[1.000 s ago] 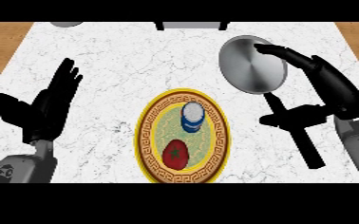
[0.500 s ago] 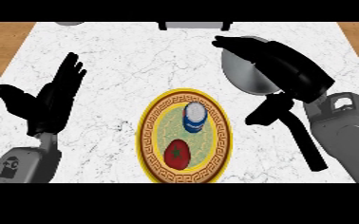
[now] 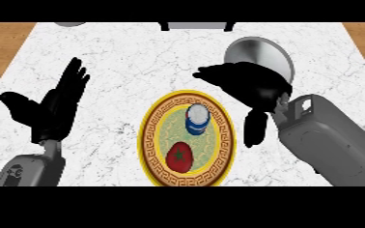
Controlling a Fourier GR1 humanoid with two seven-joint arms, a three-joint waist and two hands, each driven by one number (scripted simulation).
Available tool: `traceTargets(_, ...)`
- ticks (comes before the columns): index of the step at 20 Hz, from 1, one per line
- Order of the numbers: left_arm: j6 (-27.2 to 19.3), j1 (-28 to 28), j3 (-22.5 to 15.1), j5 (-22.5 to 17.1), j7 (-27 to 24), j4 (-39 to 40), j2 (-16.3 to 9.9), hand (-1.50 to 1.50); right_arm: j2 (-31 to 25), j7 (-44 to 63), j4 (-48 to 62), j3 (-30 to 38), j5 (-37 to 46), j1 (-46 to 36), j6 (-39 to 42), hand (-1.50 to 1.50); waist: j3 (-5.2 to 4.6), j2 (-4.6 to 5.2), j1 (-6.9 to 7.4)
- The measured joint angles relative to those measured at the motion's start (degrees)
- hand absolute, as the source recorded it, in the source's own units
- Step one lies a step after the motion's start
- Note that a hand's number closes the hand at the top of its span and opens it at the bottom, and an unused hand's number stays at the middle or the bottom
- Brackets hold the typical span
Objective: Pick the can from the plate and place it in the pan
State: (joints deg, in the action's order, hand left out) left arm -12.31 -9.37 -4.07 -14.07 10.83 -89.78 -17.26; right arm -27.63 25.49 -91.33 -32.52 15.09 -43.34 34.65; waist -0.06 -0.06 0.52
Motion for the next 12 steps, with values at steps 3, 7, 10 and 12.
traceTargets(3, 0.97, -0.3, 0.9, -0.1, 0.18, 0.26, 0.03, 0.0, 1.64, 2.41, -1.29, 0.44, 0.58, -0.56, 4.08, -1.5, 0.02, -0.01, -0.21)
traceTargets(7, 1.38, 0.01, 1.32, 0.31, 0.31, 0.05, 0.3, 0.0, 2.47, 5.22, -3.67, -1.06, 3.97, -1.1, 7.65, -1.5, 0.03, -0.05, -0.33)
traceTargets(10, 1.26, -0.07, 1.74, 0.89, 0.6, -0.06, 0.39, 0.0, 4.52, 9.03, -6.63, -3.23, 7.67, 0.01, 8.13, -1.5, 0.04, -0.07, -0.44)
traceTargets(12, 1.72, 0.17, 2.07, 1.13, 0.07, 0.22, 0.76, 0.0, 6.17, 10.01, -7.08, -3.47, 9.92, 0.11, 8.78, -1.5, 0.05, -0.04, -0.41)
